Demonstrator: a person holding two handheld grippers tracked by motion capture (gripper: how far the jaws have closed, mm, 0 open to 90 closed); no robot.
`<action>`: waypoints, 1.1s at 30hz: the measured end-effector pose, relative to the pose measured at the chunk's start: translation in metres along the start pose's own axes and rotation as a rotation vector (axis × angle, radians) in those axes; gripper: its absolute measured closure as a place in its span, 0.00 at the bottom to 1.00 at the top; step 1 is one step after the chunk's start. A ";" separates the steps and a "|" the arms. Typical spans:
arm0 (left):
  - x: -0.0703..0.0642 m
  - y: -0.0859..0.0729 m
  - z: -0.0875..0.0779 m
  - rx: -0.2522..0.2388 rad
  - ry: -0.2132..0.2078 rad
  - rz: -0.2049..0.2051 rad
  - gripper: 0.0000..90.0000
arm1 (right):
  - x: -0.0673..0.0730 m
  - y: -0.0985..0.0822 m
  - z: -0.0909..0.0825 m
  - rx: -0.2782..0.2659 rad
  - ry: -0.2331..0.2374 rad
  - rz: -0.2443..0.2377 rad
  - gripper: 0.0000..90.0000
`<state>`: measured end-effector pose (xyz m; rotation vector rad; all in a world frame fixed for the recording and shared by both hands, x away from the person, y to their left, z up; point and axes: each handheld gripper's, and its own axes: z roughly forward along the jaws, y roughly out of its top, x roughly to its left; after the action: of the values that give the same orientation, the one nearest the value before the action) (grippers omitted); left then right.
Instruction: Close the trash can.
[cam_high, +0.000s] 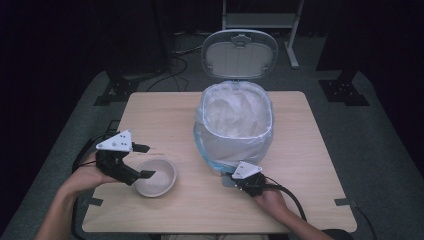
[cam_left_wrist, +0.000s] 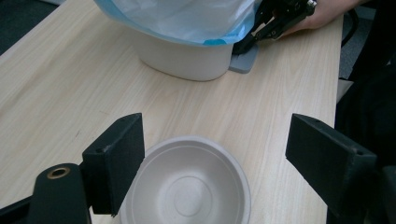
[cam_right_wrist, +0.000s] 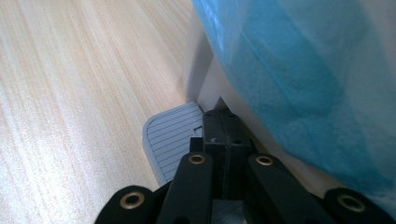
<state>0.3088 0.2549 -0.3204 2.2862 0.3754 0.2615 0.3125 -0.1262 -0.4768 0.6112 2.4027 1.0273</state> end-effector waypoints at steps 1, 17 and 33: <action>0.000 -0.001 0.001 0.002 0.000 0.000 0.21 | 0.000 0.000 0.000 0.000 0.000 0.000 1.00; -0.005 -0.023 0.007 0.000 0.001 -0.015 0.21 | -0.001 0.000 0.000 -0.002 -0.001 -0.015 1.00; -0.012 -0.045 0.018 0.009 0.000 -0.024 0.21 | -0.001 0.000 0.000 -0.002 -0.001 -0.014 1.00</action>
<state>0.2945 0.2682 -0.3666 2.2886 0.4050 0.2485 0.3134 -0.1269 -0.4770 0.5935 2.4013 1.0231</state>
